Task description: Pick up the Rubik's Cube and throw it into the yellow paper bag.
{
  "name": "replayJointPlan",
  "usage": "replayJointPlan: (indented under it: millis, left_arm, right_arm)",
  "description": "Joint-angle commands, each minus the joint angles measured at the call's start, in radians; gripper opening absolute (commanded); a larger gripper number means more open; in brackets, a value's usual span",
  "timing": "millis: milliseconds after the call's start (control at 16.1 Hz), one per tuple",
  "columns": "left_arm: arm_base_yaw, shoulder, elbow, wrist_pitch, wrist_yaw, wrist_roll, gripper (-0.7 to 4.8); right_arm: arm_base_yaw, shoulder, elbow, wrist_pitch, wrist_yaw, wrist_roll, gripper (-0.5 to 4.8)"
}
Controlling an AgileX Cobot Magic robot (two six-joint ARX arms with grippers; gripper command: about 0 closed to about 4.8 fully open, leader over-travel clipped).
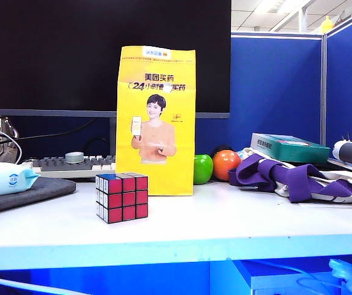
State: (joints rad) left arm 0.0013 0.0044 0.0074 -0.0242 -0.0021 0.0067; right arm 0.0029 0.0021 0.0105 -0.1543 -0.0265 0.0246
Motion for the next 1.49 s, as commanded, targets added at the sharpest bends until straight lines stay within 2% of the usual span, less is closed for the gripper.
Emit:
replayJointPlan:
  millis: [62, 310, 434, 557, 681, 743, 805, 991, 1115, 1177, 1239, 1301, 1362, 1424, 1486]
  left_arm:
    - [-0.002, 0.000, 0.001, 0.008, 0.002, -0.004, -0.04]
    - [-0.002, 0.000, 0.001, 0.008, 0.003, -0.008, -0.04]
    - [-0.004, 0.000, 0.002, 0.050, 0.036, -0.064, -0.04]
    - [-0.004, 0.000, 0.014, 0.258, 0.211, -0.202, 0.00]
    - [-0.004, 0.003, 0.084, 0.242, 0.237, -0.224, 0.04]
    - [-0.003, 0.020, 0.142, 0.191, 0.238, -0.222, 0.31]
    - [-0.003, 0.049, 0.186, 0.170, 0.243, -0.207, 0.62]
    - [-0.003, 0.281, 0.347, 0.148, 0.319, -0.171, 0.66]
    - [-0.003, 0.478, 0.469, 0.095, 0.385, -0.103, 1.43]
    - [-0.003, 0.620, 0.569, 0.032, 0.425, -0.004, 2.38]
    - [-0.003, 0.731, 0.668, -0.043, 0.458, 0.051, 2.62]
    - [-0.003, 0.804, 0.732, -0.080, 0.488, 0.055, 2.62]
    - [-0.003, 0.862, 0.784, -0.095, 0.540, 0.067, 2.62]
    - [-0.005, 0.932, 0.847, -0.121, 0.611, 0.090, 2.67]
    - [-0.017, 0.977, 0.893, -0.171, 0.616, 0.124, 2.85]
  right_arm:
    - [0.000, -0.001, -0.008, 0.018, -0.002, 0.002, 0.00]
    - [0.000, -0.001, -0.008, 0.018, -0.002, 0.002, 0.00]
    - [0.000, -0.001, -0.008, 0.032, -0.023, 0.009, 0.00]
    - [0.000, -0.001, -0.009, 0.206, -0.169, 0.115, 0.00]
    - [0.001, 0.000, -0.008, 0.388, -0.260, 0.207, 0.06]
    - [0.001, -0.001, -0.006, 0.496, -0.281, 0.270, 0.33]
    - [0.001, -0.001, 0.005, 0.544, -0.294, 0.308, 0.45]
    - [0.000, 0.000, 0.099, 0.500, -0.293, 0.343, 1.21]
    - [0.000, 0.009, 0.152, 0.472, -0.286, 0.341, 1.22]
    - [0.000, 0.045, 0.190, 0.464, -0.287, 0.342, 1.22]
    - [0.000, 0.089, 0.219, 0.441, -0.291, 0.342, 1.22]
    - [0.000, 0.139, 0.249, 0.399, -0.303, 0.342, 1.33]
    - [0.000, 0.190, 0.277, 0.364, -0.332, 0.343, 1.68]
    - [0.000, 0.261, 0.306, 0.343, -0.373, 0.344, 1.80]
    - [0.000, 0.322, 0.328, 0.338, -0.417, 0.351, 1.80]
